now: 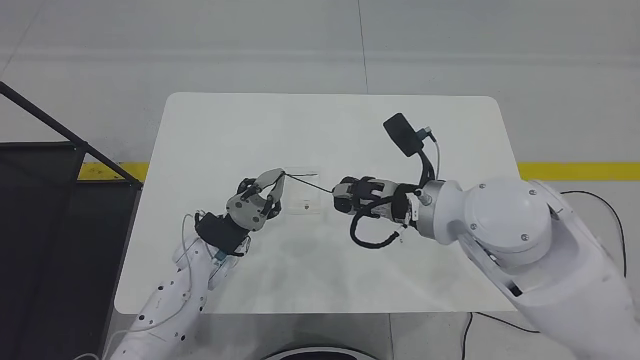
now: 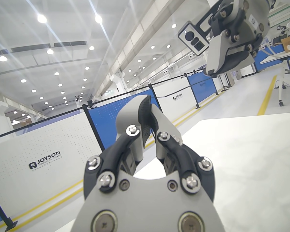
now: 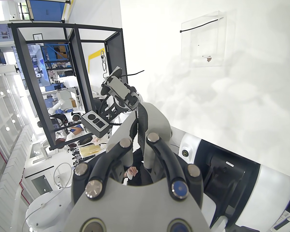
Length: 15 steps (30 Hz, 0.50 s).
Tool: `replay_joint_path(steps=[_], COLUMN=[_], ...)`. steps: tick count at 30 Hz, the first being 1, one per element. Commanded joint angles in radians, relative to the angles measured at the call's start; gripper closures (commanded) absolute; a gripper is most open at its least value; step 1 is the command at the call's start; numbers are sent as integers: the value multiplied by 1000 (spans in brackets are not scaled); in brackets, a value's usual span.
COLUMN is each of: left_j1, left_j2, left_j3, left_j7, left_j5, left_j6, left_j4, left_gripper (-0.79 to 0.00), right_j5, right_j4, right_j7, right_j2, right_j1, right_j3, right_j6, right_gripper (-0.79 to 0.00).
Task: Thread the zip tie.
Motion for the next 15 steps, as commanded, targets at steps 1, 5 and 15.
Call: replay_joint_path(steps=[1,5,15], left_j1=[-1,-1,-2], left_j2=[0,0,1], left_j3=[0,0,3], left_j7=[-1,-1,0], left_j5=[2,2,29], left_j6=[-1,-2,-11], left_j4=[0,1,3], left_gripper=[0,0,0], right_j5=[0,-3,-2], right_j4=[0,1,3], right_j7=[-1,-3,-10], right_j2=[0,0,-2], right_j1=[-1,-1,4], right_j3=[0,-5,-16], right_j6=[-1,-1,-3], right_gripper=[0,0,0])
